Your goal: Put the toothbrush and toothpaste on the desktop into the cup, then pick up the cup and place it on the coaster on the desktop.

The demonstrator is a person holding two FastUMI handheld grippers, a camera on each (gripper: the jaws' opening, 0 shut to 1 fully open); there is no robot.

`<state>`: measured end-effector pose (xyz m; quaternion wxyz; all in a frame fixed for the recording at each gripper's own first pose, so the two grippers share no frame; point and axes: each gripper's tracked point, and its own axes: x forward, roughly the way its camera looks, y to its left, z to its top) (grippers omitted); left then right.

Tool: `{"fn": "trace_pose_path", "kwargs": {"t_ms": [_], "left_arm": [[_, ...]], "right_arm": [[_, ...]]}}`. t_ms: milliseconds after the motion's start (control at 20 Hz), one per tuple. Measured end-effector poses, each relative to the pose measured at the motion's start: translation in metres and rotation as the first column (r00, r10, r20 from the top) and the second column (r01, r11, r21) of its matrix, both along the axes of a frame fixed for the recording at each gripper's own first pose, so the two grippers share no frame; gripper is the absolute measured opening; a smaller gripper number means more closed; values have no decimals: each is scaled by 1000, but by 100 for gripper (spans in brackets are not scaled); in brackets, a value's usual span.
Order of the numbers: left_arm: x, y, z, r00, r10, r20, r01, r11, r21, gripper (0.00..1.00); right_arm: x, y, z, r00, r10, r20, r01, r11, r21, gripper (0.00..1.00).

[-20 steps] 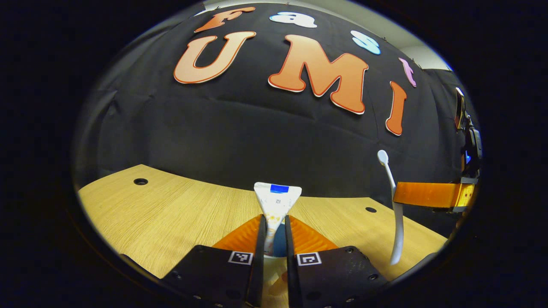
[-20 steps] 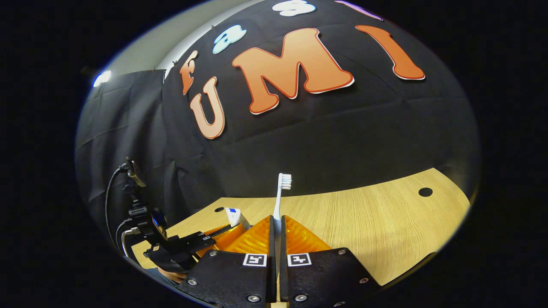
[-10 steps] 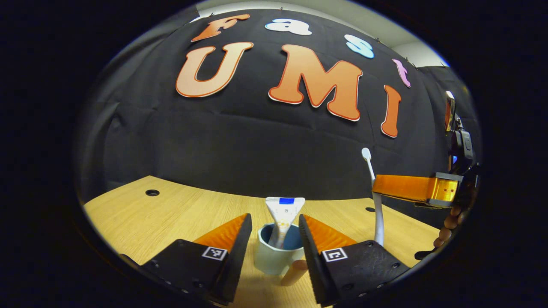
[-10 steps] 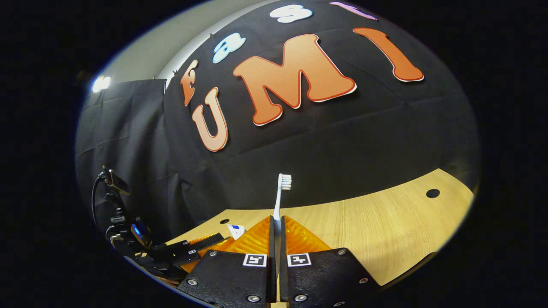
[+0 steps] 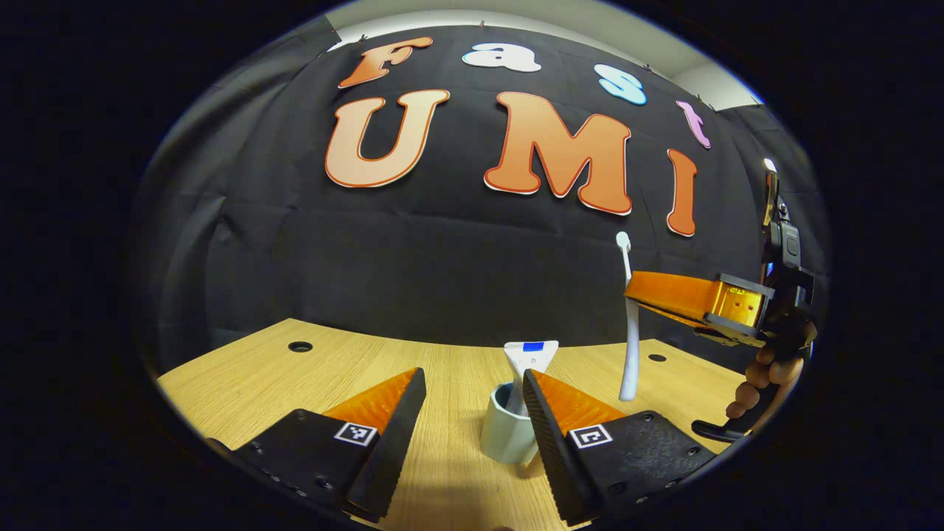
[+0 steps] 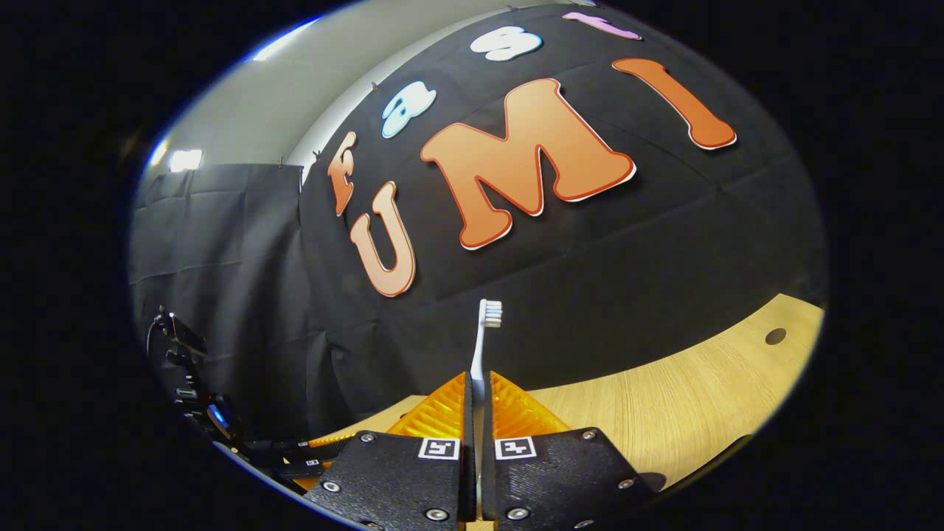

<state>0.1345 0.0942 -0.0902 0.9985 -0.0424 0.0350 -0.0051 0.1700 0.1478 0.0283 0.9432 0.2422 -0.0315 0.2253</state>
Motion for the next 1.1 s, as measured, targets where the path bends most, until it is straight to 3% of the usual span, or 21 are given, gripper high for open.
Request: {"fn": "trace_pose_path", "kwargs": {"t_ms": [400, 800, 1100], "left_arm": [[-13, 25, -5, 997, 74, -7, -73, 997, 15, 80], [-17, 27, -7, 996, 88, -8, -88, 996, 6, 80], [-20, 26, -13, 996, 93, -15, -93, 996, 6, 80]], "right_arm": [[25, 2, -1, 998, -40, 57, 34, 995, 89, 3], [38, 19, -20, 993, -64, 97, 62, 998, 21, 3], [37, 37, -38, 995, -31, 92, 35, 999, -35, 4]]}}
